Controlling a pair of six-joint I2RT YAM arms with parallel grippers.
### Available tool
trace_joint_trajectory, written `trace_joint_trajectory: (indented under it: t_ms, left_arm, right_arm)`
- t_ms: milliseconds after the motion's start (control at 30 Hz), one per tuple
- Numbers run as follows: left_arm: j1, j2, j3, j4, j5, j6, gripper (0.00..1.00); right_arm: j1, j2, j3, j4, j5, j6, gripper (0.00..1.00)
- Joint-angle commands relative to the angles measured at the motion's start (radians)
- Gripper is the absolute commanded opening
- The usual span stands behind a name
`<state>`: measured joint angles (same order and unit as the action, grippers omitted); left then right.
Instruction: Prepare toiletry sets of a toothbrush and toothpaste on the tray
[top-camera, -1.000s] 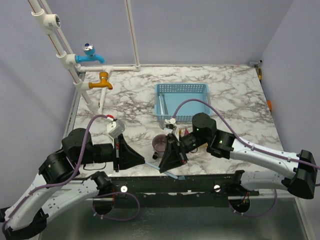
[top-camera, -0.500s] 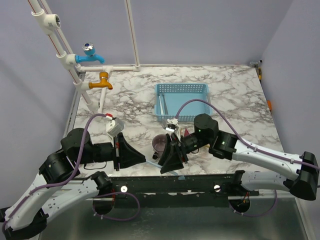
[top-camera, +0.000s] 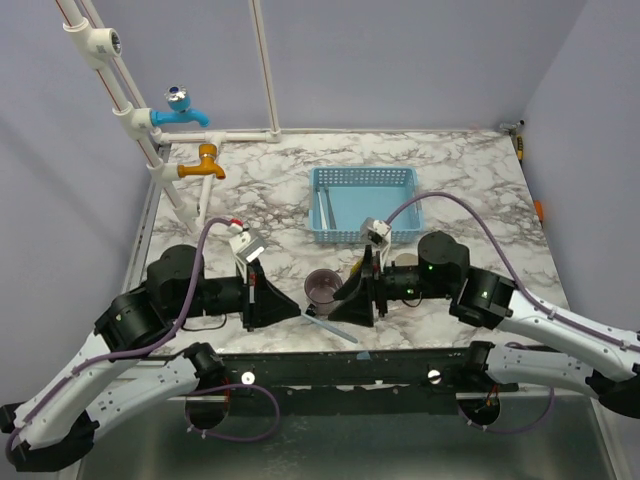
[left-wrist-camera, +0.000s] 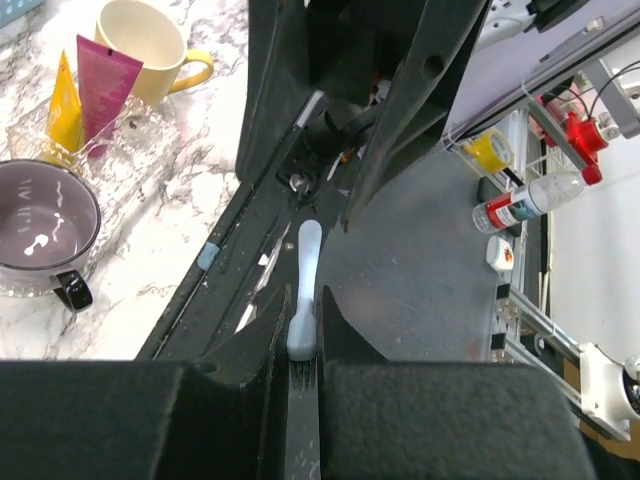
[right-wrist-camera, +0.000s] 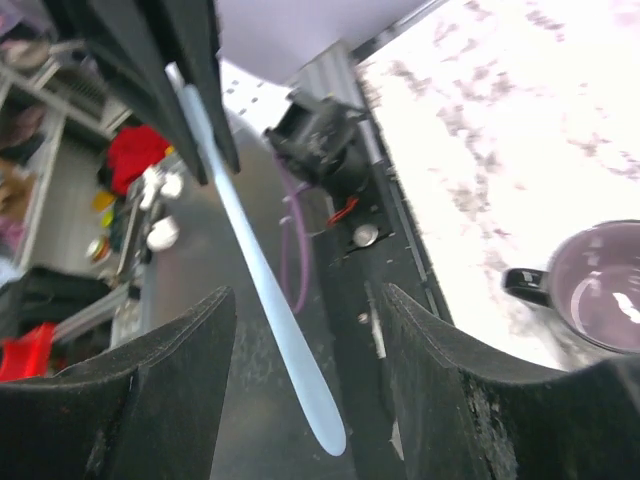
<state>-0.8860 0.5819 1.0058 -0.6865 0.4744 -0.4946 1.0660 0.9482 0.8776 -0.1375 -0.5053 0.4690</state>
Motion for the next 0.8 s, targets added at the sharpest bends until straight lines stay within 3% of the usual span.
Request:
trace_joint_trajectory:
  t_ms: [0,433,767]
  left_arm:
    - [-0.038,0.042,0.031,-0.020,-0.098,-0.007,0.00]
    - [-0.251,0.204,0.108,-0.057,-0.556,-0.034,0.00]
    - [-0.335,0.311,0.093,0.019,-0.803,-0.061,0.00]
  right_arm:
    - [0.005,-0.055,0.053,-0.133,0.332,0.014,0.63]
    - [0.005,-0.042,0.103,-0.309,0.948,0.055,0.63]
    - [0.005,0.004,0.067,-0.292,1.103,0.070,0.63]
